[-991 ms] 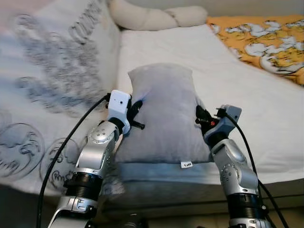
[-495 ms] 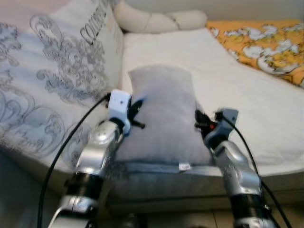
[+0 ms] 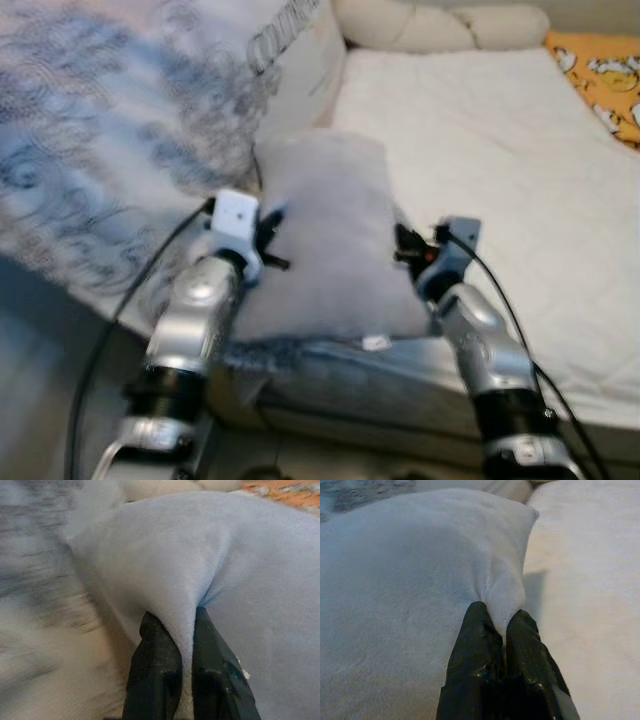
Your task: Clean up the room
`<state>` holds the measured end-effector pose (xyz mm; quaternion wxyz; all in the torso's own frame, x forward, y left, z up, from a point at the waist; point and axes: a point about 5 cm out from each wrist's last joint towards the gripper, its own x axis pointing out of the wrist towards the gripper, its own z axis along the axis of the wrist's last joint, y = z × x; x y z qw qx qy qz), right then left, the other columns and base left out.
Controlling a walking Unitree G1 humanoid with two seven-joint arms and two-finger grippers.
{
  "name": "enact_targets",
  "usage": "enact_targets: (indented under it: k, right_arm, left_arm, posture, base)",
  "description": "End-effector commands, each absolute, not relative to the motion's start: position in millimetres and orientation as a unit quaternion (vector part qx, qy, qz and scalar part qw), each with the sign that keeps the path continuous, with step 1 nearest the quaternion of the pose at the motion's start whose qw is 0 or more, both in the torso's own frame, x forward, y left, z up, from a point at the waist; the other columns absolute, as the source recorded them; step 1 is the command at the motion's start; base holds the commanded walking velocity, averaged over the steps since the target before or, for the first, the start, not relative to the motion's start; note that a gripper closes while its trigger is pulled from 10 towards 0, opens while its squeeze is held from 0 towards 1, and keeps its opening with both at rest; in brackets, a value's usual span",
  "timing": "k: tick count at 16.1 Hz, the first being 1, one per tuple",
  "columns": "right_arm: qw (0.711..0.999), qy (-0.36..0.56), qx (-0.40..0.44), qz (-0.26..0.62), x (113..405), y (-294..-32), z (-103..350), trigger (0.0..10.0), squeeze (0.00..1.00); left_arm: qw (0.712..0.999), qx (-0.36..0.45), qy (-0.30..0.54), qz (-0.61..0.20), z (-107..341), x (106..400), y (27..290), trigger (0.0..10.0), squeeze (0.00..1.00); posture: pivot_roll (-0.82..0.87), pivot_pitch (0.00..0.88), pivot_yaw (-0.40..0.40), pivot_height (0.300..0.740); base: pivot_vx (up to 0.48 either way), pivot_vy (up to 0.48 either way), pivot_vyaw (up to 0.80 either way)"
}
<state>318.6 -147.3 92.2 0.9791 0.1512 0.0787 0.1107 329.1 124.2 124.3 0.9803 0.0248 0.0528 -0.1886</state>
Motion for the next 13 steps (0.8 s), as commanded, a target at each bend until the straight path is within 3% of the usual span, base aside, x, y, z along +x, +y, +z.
enact_targets:
  k: [1,9,13]
  right_arm:
    - [0.982,0.06,0.153,0.098,321,-152,99,10.0,0.0]
    - [0.983,0.052,0.158,0.083,320,-155,98,10.0,0.0]
    - [0.982,0.072,0.156,0.081,316,-157,89,10.0,0.0]
  left_arm:
    - [0.982,0.034,0.025,-0.184,139,333,128,10.0,0.0]
    - [0.979,0.039,0.026,-0.201,140,336,123,10.0,0.0]
    - [0.974,0.075,0.016,-0.215,144,341,120,10.0,0.0]
  posture:
    - [0.08,0.0,0.048,0.74]
    - [0.06,0.0,0.072,0.74]
    - [0.06,0.0,0.072,0.74]
  base:
    - [0.281,0.0,0.0]
    - [0.28,0.0,0.0]
    - [0.0,0.0,0.0]
